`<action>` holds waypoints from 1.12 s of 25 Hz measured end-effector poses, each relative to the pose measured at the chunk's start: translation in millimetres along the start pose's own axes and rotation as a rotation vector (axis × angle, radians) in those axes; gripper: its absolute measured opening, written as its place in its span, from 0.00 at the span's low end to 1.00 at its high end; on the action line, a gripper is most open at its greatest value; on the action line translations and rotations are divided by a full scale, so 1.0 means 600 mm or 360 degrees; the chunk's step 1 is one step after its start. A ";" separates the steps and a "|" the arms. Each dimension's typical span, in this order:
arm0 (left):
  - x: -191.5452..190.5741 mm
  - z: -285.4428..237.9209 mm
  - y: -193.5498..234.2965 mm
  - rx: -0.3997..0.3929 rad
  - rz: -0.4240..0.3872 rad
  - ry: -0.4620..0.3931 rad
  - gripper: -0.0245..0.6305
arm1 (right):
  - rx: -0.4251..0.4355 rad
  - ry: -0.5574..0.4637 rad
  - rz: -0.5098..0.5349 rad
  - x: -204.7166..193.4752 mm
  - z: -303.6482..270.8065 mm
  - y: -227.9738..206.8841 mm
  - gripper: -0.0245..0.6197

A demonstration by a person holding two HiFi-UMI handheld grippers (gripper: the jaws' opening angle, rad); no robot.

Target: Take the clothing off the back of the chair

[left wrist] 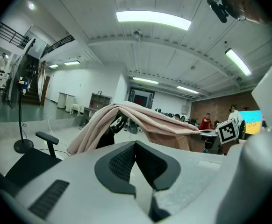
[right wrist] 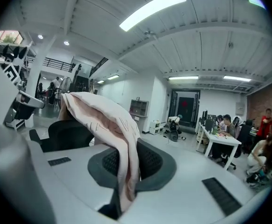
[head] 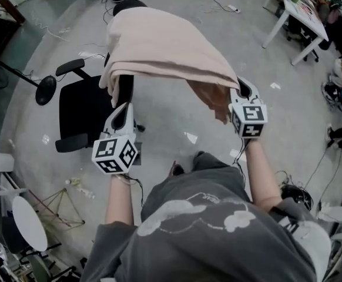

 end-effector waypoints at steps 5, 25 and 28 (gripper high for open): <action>-0.006 0.010 -0.027 -0.0033 0.0021 0.0015 0.04 | -0.0032 0.0028 0.0014 -0.003 0.043 -0.007 0.06; -0.053 0.156 -0.285 -0.0128 0.0035 0.0087 0.04 | -0.0075 -0.0014 -0.0036 -0.008 0.371 -0.086 0.06; -0.059 0.197 -0.321 -0.0128 0.0034 0.0079 0.04 | -0.0045 -0.0087 -0.0044 0.013 0.432 -0.086 0.06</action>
Point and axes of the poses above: the fingertips, and each gripper's own axes: z backward along the fingers, y to its left, x out of its top, the point moved 8 cm from there along z, backward along the fingers, and after that the axes turned 14 degrees about -y, right-handed, at the moved point
